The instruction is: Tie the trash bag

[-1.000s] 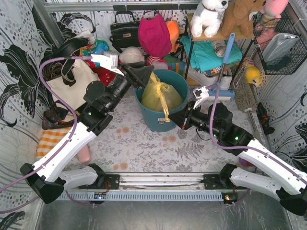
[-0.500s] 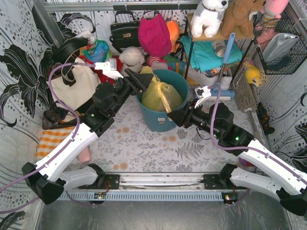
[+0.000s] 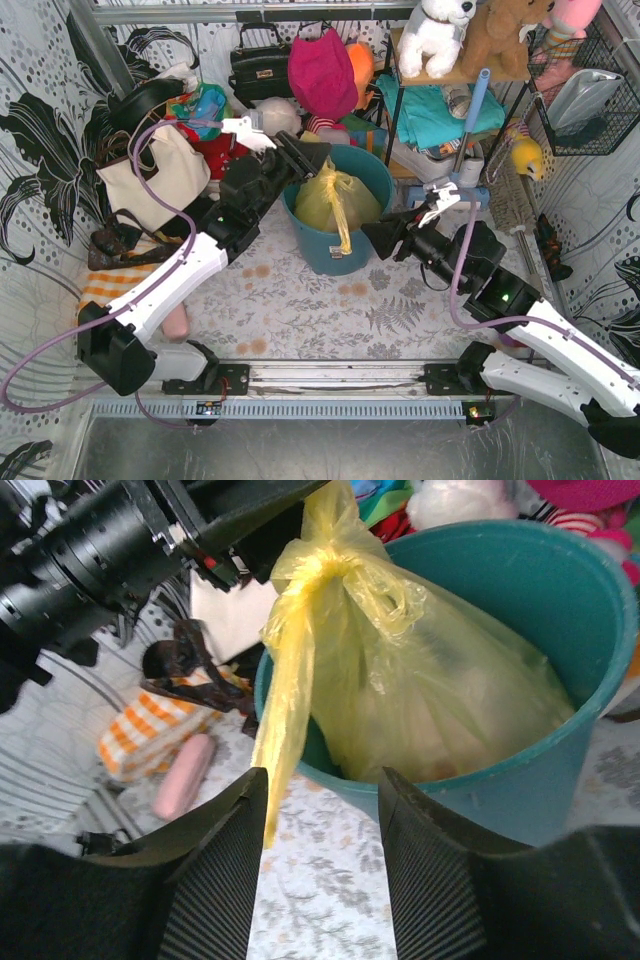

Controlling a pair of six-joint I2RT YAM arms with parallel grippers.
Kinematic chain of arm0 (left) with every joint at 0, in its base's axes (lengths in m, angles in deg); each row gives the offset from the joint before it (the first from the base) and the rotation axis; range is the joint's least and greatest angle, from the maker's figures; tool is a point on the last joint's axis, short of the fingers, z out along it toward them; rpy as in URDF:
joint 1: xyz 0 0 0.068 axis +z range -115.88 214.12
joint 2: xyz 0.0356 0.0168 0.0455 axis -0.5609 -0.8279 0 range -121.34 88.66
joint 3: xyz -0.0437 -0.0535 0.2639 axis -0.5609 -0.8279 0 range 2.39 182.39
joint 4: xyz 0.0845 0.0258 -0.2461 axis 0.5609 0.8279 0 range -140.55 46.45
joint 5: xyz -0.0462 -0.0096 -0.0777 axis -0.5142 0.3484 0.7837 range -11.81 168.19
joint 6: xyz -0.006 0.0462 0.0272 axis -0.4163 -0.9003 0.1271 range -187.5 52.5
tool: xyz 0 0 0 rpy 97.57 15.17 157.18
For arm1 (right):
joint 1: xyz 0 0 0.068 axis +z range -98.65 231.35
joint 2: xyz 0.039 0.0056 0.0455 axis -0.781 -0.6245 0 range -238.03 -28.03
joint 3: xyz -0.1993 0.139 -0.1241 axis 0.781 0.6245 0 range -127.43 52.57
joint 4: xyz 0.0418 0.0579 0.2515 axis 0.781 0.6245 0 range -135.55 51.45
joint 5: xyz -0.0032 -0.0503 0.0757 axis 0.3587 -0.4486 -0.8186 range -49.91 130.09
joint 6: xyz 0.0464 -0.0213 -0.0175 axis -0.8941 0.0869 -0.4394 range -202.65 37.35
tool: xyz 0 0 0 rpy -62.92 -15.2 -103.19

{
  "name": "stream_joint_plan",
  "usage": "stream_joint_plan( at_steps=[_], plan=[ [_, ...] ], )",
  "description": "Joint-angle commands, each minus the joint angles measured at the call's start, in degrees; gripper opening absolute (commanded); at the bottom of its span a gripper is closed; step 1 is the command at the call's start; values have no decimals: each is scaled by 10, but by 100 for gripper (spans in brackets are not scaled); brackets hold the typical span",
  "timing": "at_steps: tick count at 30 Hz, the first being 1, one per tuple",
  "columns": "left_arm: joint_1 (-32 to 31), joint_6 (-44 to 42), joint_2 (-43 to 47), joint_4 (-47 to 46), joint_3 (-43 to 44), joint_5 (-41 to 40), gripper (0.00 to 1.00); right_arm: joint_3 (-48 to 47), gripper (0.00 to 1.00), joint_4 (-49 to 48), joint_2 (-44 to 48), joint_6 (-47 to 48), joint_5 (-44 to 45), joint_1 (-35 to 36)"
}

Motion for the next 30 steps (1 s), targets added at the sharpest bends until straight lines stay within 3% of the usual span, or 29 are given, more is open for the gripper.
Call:
stream_joint_plan(
  at_steps=[1,7,17,23,30],
  plan=[
    [5,-43,-5,-37,48,9,48,18,53,-54,-5,172,-12,2],
    [6,-66,-16,-24,61,21,27,36,60,-105,-13,419,-65,2],
    [19,-87,-52,7,94,49,6,83,59,-167,-28,640,-119,2],
    [30,-98,-72,55,127,55,0,127,54,-272,-54,705,-146,2],
    [39,-102,-87,85,140,75,0,134,57,-358,-87,688,-173,2]
  ],
)
